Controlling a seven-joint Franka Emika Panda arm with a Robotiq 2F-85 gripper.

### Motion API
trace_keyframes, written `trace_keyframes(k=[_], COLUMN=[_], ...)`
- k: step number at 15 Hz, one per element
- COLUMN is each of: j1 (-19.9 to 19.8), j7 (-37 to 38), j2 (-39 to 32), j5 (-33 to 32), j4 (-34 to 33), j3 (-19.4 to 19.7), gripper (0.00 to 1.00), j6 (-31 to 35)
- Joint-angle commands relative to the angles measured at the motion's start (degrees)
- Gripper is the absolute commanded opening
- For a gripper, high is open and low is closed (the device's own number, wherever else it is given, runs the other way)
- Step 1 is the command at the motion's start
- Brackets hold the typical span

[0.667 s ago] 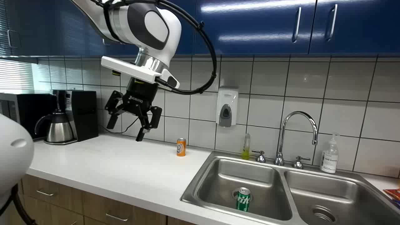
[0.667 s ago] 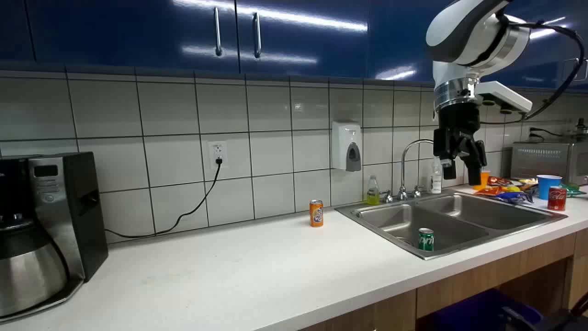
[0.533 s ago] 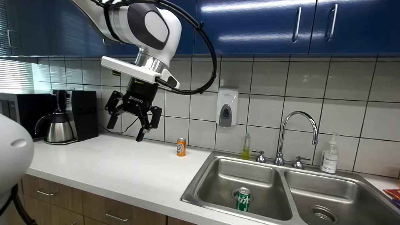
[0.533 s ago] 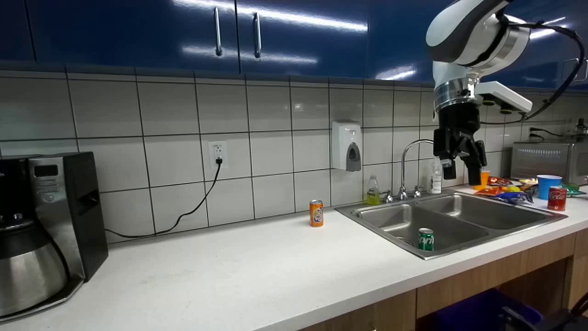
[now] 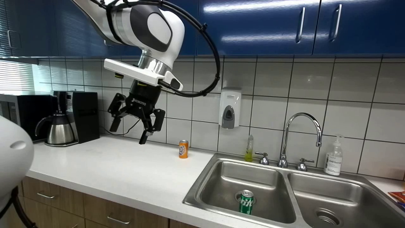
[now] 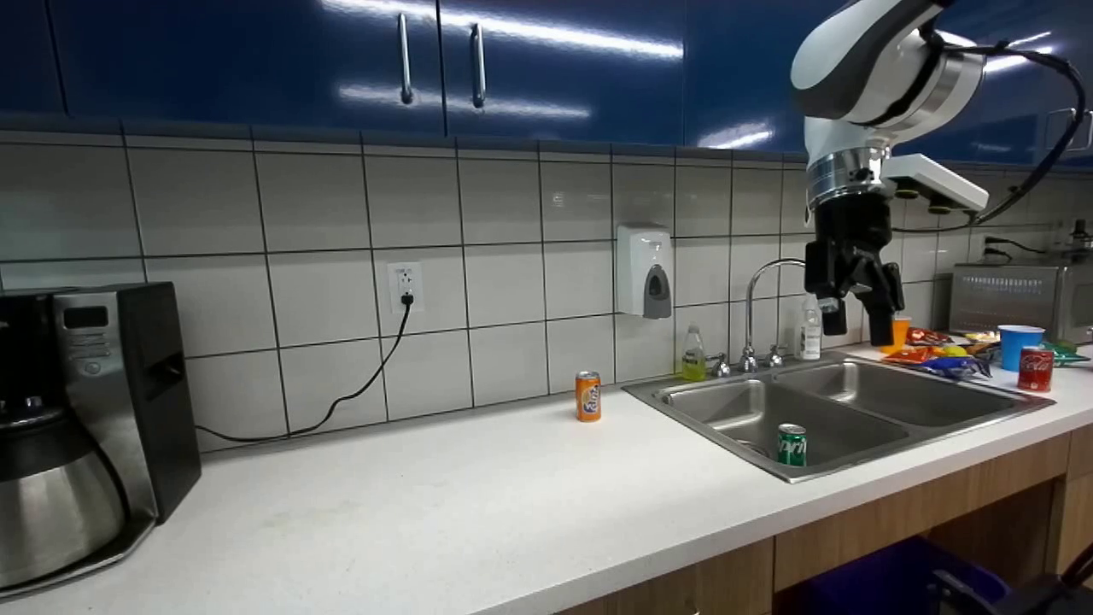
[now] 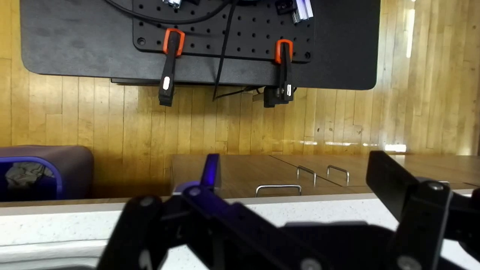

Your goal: Remove the green can from the sink.

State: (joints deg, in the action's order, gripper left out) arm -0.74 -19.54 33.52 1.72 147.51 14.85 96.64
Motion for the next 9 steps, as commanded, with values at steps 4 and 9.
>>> trace_keyframes(k=[4,9], j1=[-3.88,-6.15], j7=[-2.39,-4.05], j2=[-11.44,-23.13], j5=[0.28,1.94], j4=[-4.42,-10.36], j3=[2.71,5.49], gripper=[1.0,1.0], j6=[10.04,19.68])
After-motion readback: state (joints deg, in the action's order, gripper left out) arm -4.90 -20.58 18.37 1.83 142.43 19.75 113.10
